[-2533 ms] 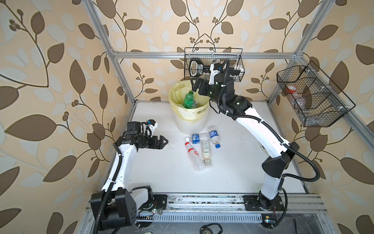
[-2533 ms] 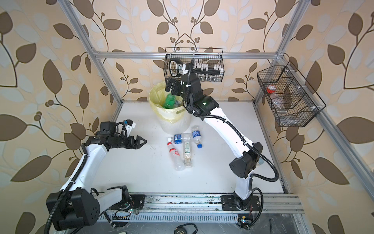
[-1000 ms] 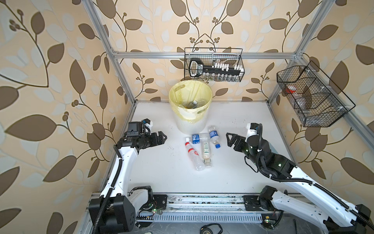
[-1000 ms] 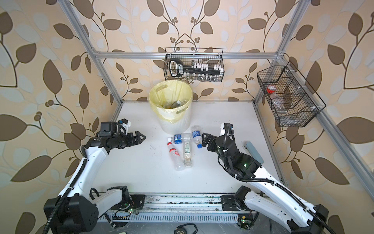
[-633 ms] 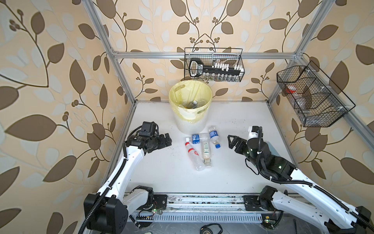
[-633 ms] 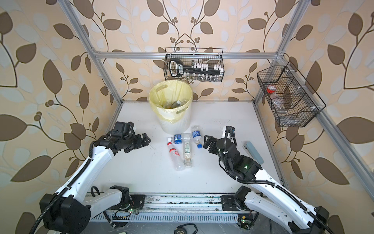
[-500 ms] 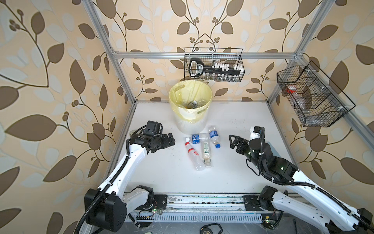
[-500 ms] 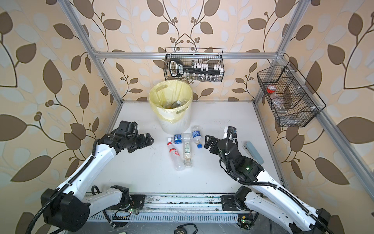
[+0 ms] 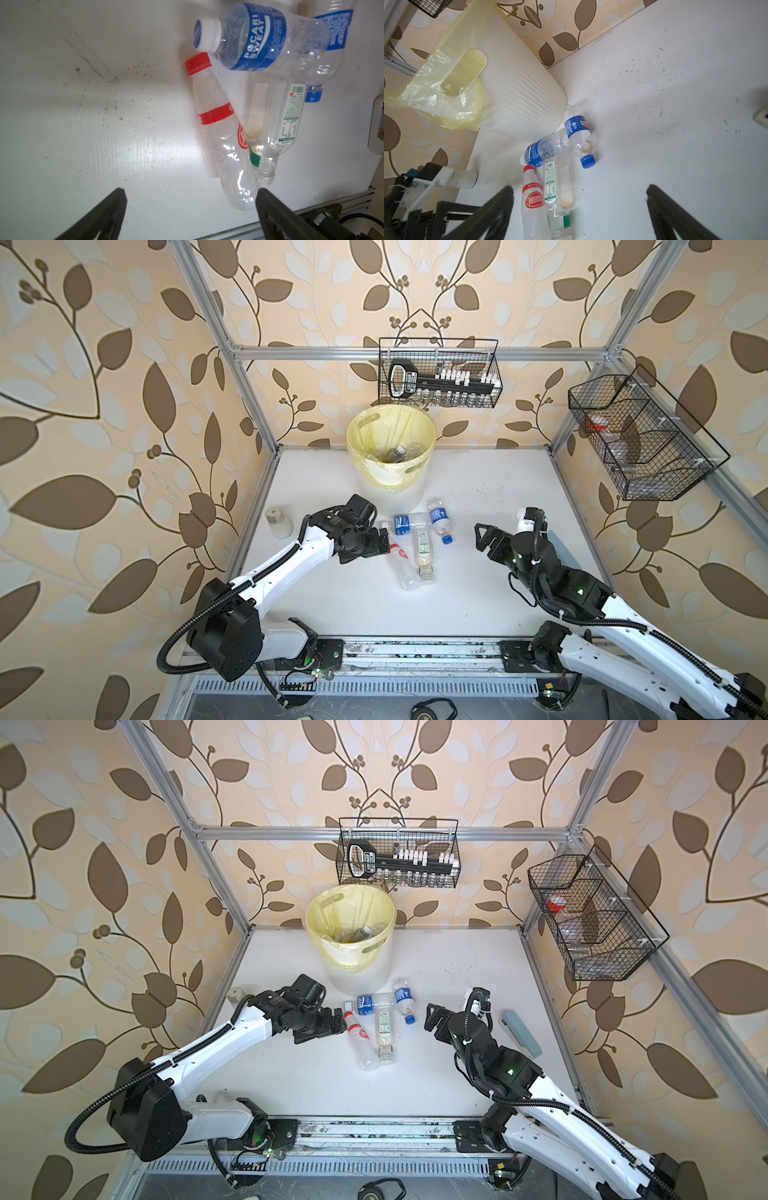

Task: Throw the plastic bottles in the bin
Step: Pick up the plastic bottle from the center of the table.

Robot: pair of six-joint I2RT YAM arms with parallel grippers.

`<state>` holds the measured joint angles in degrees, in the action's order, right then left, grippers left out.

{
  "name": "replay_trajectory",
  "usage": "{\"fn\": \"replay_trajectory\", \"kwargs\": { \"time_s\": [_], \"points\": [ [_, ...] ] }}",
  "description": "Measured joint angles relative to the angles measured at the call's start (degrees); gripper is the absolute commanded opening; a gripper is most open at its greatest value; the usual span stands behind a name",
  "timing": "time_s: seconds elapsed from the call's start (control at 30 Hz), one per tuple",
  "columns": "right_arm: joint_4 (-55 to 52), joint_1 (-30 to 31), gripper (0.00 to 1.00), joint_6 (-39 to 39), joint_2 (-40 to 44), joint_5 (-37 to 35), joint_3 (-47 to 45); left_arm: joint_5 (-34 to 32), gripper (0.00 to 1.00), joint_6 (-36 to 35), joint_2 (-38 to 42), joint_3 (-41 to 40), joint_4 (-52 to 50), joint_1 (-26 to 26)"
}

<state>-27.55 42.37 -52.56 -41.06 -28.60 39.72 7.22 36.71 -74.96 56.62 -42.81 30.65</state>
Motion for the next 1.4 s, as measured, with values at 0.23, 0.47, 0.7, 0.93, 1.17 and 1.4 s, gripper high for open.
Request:
{"fn": "replay_trajectory", "kwargs": {
  "time_s": [0.23, 0.47, 0.7, 0.93, 1.17, 1.4],
  "points": [
    [-0.48, 0.0, 1.0, -0.42, 1.88, -1.03, -0.74, -1.77, 0.99, 2.23, -5.38, 3.65, 2.12, 1.77],
    [-0.55, -0.09, 1.0, -0.37, 2.03, -1.27, -0.94, -1.6, 0.99, 4.72, -12.61, 5.11, 2.23, 2.8],
    [-0.59, -0.72, 1.0, -0.37, 2.23, -1.2, -2.05, -1.25, 0.99, 6.99, -16.26, 8.31, 2.99, 2.8],
    [-0.9, -1.81, 1.0, -0.37, 4.0, -1.18, -3.23, 0.28, 0.93, 7.17, -22.16, 9.55, 4.26, 2.78],
    [-1.01, -2.34, 1.0, -0.39, 5.07, -1.16, -4.2, 0.04, 0.92, 7.15, -24.33, 9.66, 4.66, 2.78],
    [-1.42, -2.43, 0.99, -0.63, 5.84, -0.98, -4.63, -0.02, 0.83, 7.06, -26.16, 10.93, 5.44, 2.78]
  ]
}}
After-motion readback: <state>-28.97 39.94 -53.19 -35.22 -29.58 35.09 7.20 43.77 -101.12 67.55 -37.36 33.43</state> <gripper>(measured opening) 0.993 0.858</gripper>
